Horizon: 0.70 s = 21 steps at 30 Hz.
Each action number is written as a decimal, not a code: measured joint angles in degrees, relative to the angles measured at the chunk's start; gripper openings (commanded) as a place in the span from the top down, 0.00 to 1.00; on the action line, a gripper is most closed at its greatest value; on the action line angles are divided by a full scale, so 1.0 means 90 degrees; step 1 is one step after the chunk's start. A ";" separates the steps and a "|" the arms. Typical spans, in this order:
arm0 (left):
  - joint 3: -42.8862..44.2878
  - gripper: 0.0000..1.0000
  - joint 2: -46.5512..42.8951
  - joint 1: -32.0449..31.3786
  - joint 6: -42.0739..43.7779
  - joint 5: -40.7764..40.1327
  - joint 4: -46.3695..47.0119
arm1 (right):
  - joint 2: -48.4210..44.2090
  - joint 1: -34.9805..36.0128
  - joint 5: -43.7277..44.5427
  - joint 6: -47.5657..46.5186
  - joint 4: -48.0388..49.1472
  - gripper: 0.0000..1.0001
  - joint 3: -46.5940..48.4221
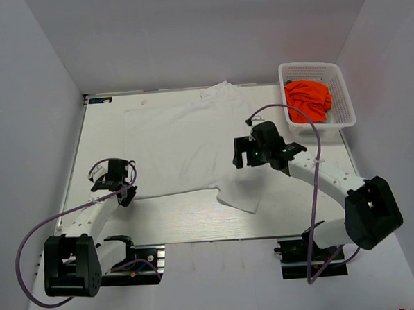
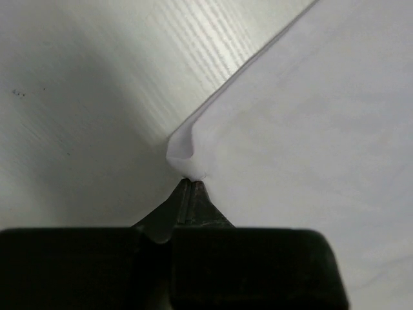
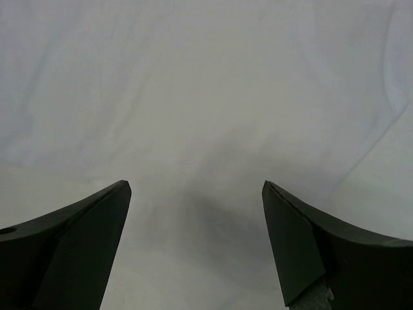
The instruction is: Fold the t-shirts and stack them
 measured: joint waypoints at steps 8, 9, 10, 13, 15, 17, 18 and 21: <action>-0.0107 1.00 -0.0760 -0.0039 0.0374 -0.0027 0.0464 | -0.0724 0.1188 -0.0362 -0.0151 -0.1428 0.11 -0.0835; -0.0109 1.00 -0.0794 -0.0044 0.0410 -0.0027 0.0505 | -0.0738 0.1326 -0.0408 -0.0151 -0.1542 0.11 -0.0976; -0.0117 1.00 -0.0816 -0.0044 0.0444 -0.0027 0.0546 | -0.0714 0.1464 -0.0442 -0.0146 -0.1637 0.11 -0.1093; -0.0148 1.00 -0.0826 -0.0044 0.0515 -0.0022 0.0634 | -0.0466 0.1855 -0.0442 -0.0129 -0.1892 0.12 -0.1263; -0.0175 1.00 -0.0816 -0.0044 0.0537 -0.0007 0.0663 | -0.0330 0.2079 -0.0223 -0.0092 -0.1948 0.16 -0.1265; -0.0189 1.00 -0.0782 -0.0044 0.0559 0.0007 0.0668 | -0.0248 0.2222 -0.0053 -0.0053 -0.1955 0.23 -0.1270; -0.0192 1.00 -0.0755 -0.0044 0.0563 0.0010 0.0668 | -0.0240 0.2285 0.0015 -0.0019 -0.1945 0.23 -0.1290; -0.0192 1.00 -0.0665 -0.0044 0.0568 0.0012 0.0682 | -0.0182 0.2424 0.0214 0.0107 -0.1962 0.30 -0.1345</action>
